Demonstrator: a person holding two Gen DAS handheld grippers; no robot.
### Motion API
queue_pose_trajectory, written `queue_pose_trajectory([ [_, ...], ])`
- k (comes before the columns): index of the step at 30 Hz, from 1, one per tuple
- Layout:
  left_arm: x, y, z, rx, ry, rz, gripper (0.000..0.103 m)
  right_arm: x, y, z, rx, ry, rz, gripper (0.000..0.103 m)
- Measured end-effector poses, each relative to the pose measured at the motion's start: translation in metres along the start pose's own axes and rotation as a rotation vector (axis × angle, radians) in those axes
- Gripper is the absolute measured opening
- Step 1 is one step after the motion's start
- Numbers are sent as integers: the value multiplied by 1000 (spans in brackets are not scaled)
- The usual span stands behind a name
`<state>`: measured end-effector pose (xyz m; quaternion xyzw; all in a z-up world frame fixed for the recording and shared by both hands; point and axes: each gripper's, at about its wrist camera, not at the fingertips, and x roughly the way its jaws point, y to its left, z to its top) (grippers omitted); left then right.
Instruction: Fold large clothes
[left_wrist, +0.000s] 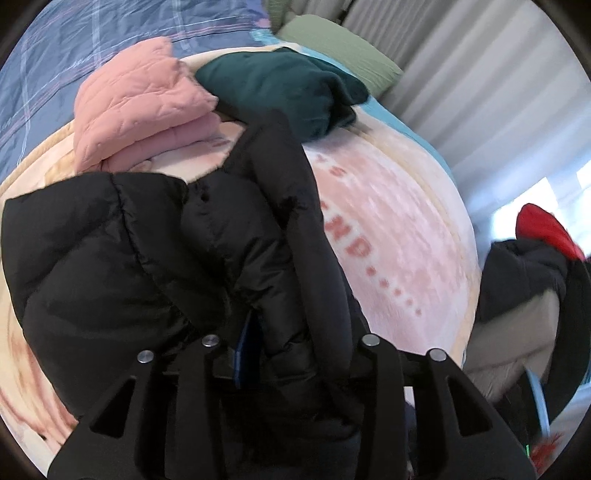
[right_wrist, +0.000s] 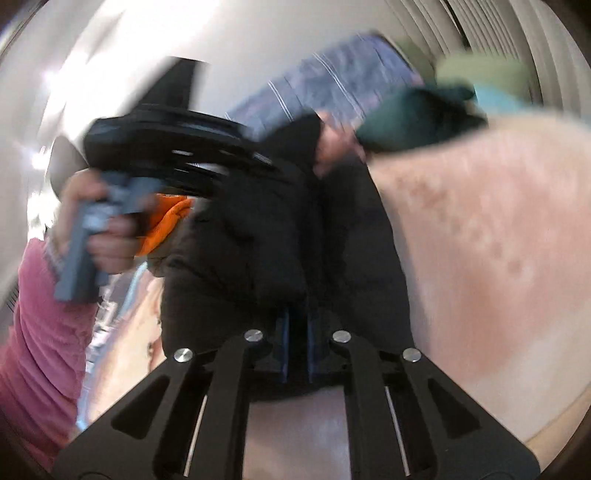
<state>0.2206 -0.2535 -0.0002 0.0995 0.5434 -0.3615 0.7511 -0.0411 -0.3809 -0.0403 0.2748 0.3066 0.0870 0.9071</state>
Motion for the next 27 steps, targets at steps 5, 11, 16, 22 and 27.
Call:
queue_pose_trajectory([
  [5,-48,-28,-28,111,-71,-58,41,11,-12,-8,46,49,-1,7],
  [11,-103,-2,-39,85,-315,132,41,5,-13,-8,55,49,9,8],
  [16,-52,41,-37,64,-233,249,27,7,-14,-9,30,40,-36,43],
  [22,-1,22,-36,193,-184,176,25,-22,1,13,-87,-67,-79,59],
  [27,29,10,-30,230,-159,114,24,-23,18,25,-177,-126,-104,59],
])
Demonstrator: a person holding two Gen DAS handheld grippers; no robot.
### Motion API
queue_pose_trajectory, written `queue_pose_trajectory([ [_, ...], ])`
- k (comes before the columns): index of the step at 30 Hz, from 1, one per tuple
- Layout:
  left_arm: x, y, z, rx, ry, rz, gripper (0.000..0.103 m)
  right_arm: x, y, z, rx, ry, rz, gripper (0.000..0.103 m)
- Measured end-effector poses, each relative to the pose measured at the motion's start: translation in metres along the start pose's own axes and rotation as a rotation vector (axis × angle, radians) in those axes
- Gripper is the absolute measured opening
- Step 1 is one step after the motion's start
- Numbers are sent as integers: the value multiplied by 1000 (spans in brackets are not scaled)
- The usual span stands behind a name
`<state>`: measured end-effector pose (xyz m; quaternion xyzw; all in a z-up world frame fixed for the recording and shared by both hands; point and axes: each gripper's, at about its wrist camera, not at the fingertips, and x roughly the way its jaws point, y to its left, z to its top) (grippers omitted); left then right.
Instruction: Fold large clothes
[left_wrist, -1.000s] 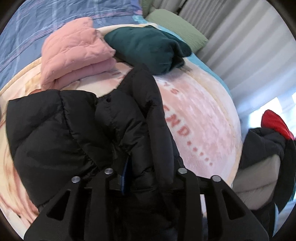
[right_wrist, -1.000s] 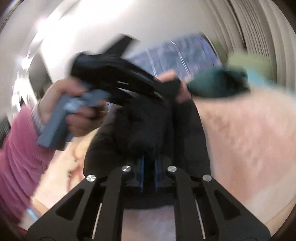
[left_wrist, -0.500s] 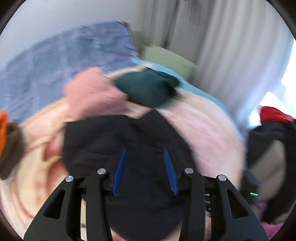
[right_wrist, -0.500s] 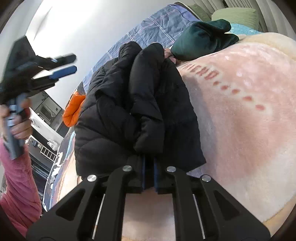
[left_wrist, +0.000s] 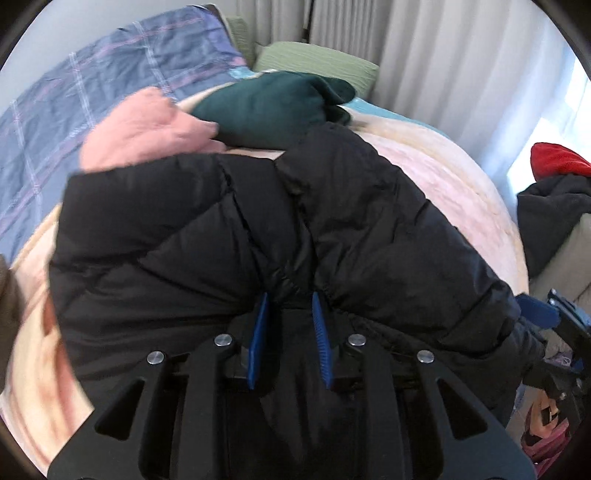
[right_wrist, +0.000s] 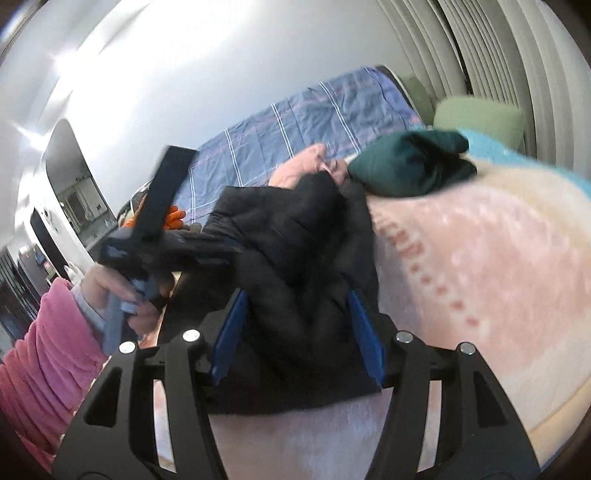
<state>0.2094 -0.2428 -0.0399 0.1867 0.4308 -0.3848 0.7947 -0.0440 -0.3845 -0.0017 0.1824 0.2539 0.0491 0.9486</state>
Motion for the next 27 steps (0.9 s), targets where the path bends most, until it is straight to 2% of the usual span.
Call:
queue_pose_trajectory([
  [3,5,-7,-2,-1,-11,-31,24,9,-1,0,-3,17,-8,62],
  [5,10,-5,-5,-7,-12,-37,24,19,-9,-2,23,47,-26,60],
  [7,14,-3,-6,-10,-12,-37,25,26,-16,-1,39,57,-35,31],
  [8,16,-1,-6,-16,-12,-41,25,27,-18,1,50,53,-17,26],
  [9,17,-2,-7,-21,-13,-43,26,25,-18,1,55,39,5,17],
  [10,17,-2,-7,-23,-14,-44,26,23,-17,3,56,18,32,13],
  [13,17,-3,-9,-18,-17,-37,26,13,-8,5,20,-51,106,10],
  [14,17,-4,-10,-13,-18,-31,26,13,-3,5,-7,-51,87,10],
  [16,17,-4,-10,-3,-22,-24,26,25,-2,5,-41,-8,-28,10],
  [17,17,-5,-11,1,-25,-18,26,38,-10,2,-19,36,-92,10],
  [19,18,-5,-12,3,-33,-14,26,61,-33,-7,61,121,-151,10],
  [20,18,-5,-13,3,-38,-19,26,75,-52,-18,153,177,-131,10],
  [22,20,-5,-16,12,-41,-23,26,84,-66,-29,215,208,-105,6],
  [26,26,-3,-17,18,-42,-14,26,81,-52,-24,104,186,-168,7],
  [27,27,-2,-18,15,-42,-15,26,74,-47,-19,85,169,-179,10],
])
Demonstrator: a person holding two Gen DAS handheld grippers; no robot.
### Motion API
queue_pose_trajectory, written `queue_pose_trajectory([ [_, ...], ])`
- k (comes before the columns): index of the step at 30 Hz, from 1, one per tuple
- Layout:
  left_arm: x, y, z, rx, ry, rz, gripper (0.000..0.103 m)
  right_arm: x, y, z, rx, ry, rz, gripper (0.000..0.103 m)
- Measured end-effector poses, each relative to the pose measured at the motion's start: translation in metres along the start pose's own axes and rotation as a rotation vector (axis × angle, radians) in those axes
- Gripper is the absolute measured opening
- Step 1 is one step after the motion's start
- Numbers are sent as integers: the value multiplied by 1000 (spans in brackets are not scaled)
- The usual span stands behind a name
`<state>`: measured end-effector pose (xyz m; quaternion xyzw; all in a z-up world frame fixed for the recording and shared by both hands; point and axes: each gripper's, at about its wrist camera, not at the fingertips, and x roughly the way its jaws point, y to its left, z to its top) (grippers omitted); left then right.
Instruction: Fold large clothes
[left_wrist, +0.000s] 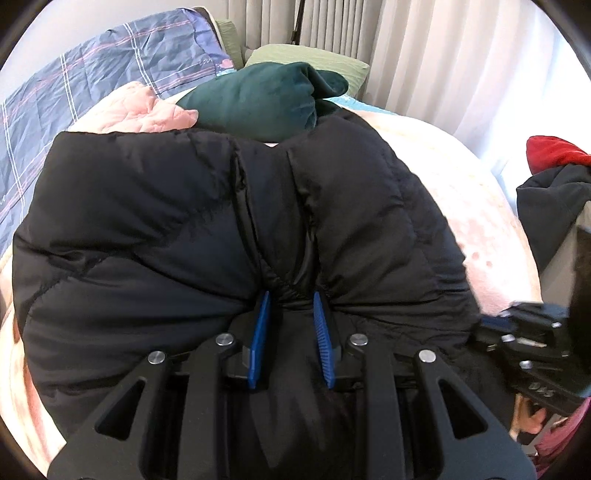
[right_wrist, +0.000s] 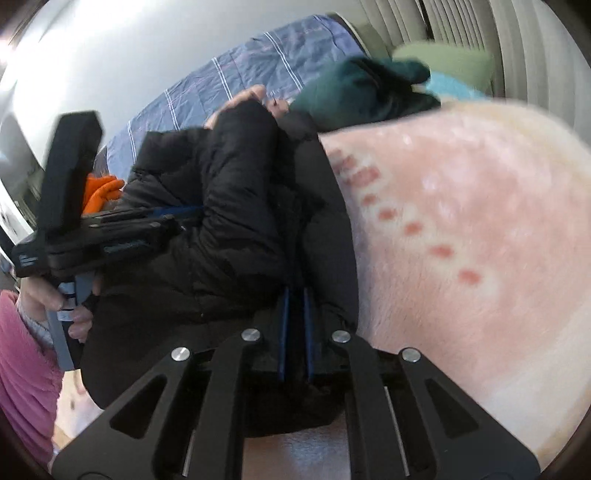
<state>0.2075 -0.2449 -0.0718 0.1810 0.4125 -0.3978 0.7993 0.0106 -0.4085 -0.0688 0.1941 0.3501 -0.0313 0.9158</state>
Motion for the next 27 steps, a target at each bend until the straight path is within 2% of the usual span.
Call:
queue_pose_trajectory([
  [1,0,1,0,-2,-1,-1,26,-9,2,2,-7,-21,3,15],
  [2,0,2,-1,-5,-4,-5,26,-22,6,6,-20,-68,16,16],
  [3,0,3,-1,-9,-5,-10,26,-36,12,8,-47,-125,45,21],
  [4,0,5,-1,-15,-7,-17,26,-43,17,8,-74,-159,67,32],
  [6,0,5,-1,-21,-8,-24,26,-54,37,9,-164,-205,117,35],
  [8,-1,5,-1,-19,-11,-23,26,-38,48,8,-224,-157,93,32],
  [9,-1,4,-1,-18,-13,-22,26,-22,48,7,-220,-114,59,20],
  [10,-1,5,-2,-20,-18,-24,26,-4,43,5,-193,-58,25,14],
  [11,-1,6,-3,-27,-20,-27,26,18,28,3,-117,-8,27,13],
  [12,0,9,-3,-37,-25,-29,26,31,16,2,-51,21,64,12],
  [14,2,13,-5,-55,-31,-43,26,41,2,6,28,74,117,11],
  [19,-1,22,-7,-95,-64,-85,26,42,12,7,-38,83,73,11],
  [22,-13,26,-8,-125,-86,-81,26,42,12,8,-49,76,66,11],
  [24,-27,31,-5,-146,-112,-67,26,48,10,7,-47,76,71,11],
  [27,-54,48,1,-171,-209,6,26,49,6,7,-37,77,84,11],
])
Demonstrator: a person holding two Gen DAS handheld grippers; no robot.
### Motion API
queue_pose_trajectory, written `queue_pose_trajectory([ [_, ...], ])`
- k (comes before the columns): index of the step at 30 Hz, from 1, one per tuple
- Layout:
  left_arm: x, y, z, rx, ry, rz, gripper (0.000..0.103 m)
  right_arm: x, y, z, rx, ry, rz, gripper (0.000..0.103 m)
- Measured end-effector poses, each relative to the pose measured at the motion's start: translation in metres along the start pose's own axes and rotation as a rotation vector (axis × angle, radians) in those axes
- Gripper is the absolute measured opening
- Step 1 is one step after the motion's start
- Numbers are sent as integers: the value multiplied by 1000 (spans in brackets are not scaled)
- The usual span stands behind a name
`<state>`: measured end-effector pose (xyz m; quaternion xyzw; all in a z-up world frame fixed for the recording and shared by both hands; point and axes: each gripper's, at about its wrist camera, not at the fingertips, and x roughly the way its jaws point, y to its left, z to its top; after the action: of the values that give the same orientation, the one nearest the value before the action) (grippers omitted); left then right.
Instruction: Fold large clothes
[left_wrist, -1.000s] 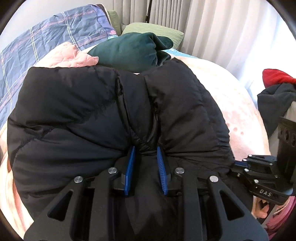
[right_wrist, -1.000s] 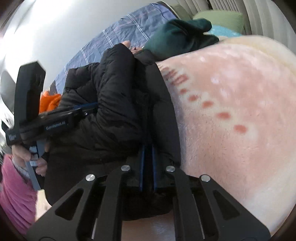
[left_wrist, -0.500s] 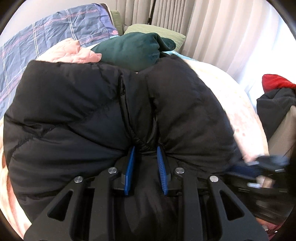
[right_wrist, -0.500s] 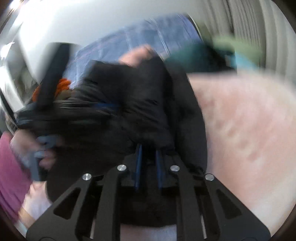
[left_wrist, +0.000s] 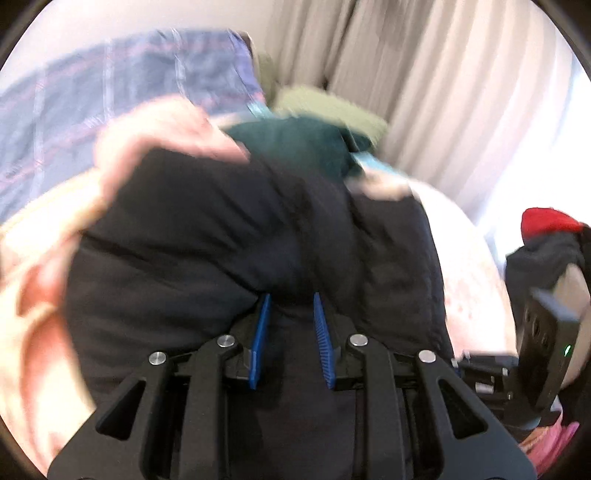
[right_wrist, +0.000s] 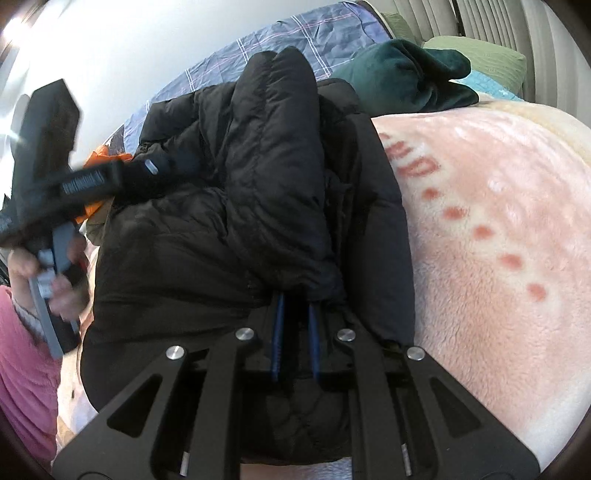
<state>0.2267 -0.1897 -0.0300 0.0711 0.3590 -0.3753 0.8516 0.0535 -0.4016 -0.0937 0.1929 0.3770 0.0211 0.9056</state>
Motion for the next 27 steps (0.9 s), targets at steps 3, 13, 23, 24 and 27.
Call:
queue_pose_trajectory([
  [3,-13,15,15,3,-95,183,28,-2,2,-2,-6,-2,-2,11],
  [13,66,20,-7,184,107,412,31,-2,5,-7,-11,6,11,11],
  [23,71,27,-13,155,107,389,32,3,3,-4,-17,8,13,11],
  [24,72,28,-14,155,106,391,32,3,3,-4,-19,9,11,11],
  [27,69,23,-13,175,106,416,32,2,6,-4,-31,8,-3,11],
])
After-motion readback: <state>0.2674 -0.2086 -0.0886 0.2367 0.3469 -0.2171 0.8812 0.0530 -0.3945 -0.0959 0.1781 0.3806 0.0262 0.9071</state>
